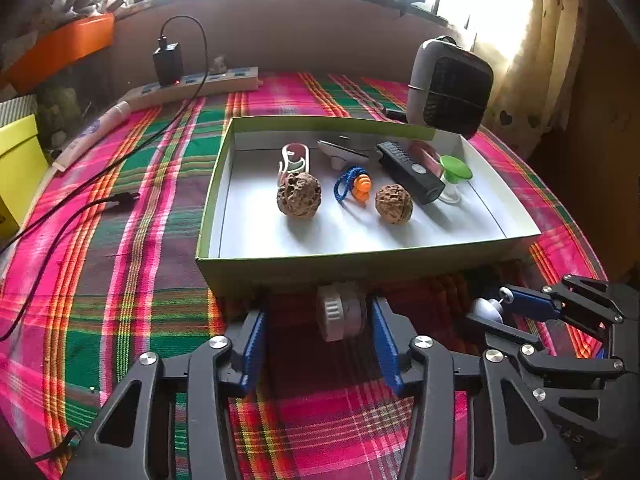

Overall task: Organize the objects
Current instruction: 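Close the left gripper on the white cylinder while the right holds the knob, then carry the white cylinder into the box with the left gripper while the right carries the knob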

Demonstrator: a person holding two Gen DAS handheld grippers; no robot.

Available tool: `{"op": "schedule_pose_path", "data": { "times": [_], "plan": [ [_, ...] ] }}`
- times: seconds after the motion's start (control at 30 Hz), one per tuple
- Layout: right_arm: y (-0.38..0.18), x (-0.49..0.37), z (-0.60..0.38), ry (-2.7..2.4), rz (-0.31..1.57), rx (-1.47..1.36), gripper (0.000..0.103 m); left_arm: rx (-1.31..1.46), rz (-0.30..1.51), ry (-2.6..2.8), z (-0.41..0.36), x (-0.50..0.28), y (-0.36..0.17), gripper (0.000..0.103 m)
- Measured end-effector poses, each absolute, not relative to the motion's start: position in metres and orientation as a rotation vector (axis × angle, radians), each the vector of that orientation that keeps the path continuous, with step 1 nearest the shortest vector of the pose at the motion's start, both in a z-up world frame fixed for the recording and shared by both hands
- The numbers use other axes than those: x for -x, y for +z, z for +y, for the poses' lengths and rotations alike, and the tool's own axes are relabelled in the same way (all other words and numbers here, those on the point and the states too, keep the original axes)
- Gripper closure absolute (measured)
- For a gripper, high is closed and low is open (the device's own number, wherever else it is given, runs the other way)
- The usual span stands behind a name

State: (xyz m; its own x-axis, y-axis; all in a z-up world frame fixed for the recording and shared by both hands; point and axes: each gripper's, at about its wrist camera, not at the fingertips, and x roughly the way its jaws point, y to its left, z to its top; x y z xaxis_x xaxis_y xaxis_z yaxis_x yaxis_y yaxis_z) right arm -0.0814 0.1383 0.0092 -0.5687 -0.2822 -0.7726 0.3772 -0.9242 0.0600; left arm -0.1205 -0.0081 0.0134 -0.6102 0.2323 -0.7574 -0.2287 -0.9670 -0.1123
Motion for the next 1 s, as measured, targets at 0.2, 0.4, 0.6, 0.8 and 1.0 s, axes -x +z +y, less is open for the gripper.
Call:
{"op": "schedule_pose_path", "data": {
  "times": [0.2,0.4,0.6,0.8,1.0],
  "plan": [
    [0.0096,0.0811,0.1393,-2.483,0.149,-1.196,0.071,1.235,0.000,2.629,-0.0097,0.1210,0.0135,0.068],
    [0.0096,0.0813,0.1393,-2.484,0.150,-1.195,0.071,1.236,0.004,2.635,-0.0097,0.1201,0.0137,0.077],
    [0.0099,0.0814,0.1394,-2.486,0.156,-1.195,0.071,1.237,0.002,2.632,-0.0096,0.1189,0.0143,0.084],
    [0.0108,0.0818,0.1398,-2.491,0.163,-1.193,0.071,1.237,0.002,2.631,-0.0089,0.1170,0.0145,0.086],
    [0.0112,0.0806,0.1399,-2.496,0.171,-1.191,0.071,1.236,-0.001,2.630,-0.0091,0.1164,0.0144,0.086]
  ]
}}
